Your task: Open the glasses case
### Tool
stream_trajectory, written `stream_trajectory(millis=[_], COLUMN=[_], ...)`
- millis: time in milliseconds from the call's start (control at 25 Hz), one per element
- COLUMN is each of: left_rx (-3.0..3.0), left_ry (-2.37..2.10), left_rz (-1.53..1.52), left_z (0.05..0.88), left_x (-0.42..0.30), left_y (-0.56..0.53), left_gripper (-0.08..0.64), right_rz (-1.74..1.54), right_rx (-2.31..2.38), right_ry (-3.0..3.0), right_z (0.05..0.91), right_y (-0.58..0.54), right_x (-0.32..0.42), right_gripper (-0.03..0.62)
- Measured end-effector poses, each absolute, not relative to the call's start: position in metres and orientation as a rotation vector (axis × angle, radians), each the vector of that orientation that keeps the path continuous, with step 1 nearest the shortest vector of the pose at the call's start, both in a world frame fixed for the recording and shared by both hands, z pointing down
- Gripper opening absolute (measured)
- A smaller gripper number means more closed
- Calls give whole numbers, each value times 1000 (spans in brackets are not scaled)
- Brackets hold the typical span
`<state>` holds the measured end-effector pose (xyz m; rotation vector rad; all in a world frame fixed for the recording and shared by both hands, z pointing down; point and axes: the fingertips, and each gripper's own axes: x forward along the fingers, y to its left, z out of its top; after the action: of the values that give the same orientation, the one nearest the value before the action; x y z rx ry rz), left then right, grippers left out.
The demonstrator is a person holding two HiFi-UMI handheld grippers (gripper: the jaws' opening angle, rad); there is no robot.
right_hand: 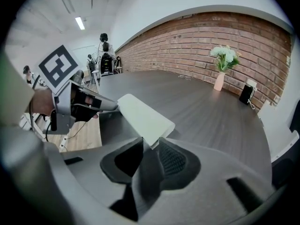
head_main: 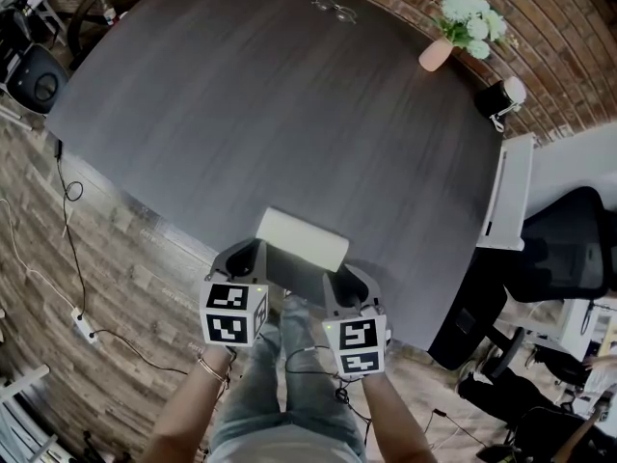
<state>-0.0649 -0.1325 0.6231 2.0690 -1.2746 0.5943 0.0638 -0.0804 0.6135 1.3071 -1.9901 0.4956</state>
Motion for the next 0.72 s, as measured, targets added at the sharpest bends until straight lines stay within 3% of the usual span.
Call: stream_trajectory(millis=[720], left_rx=[2042], left_ry=[-1264], left_rz=[576], left_z=[624], left_x=[-64], left_y=[-133], left_gripper=[-5], right_rz=[507], right_rx=[1300], right_ry=[-1998], right_z=[593], right_y=[-93], right_x=[74], right_gripper=[103])
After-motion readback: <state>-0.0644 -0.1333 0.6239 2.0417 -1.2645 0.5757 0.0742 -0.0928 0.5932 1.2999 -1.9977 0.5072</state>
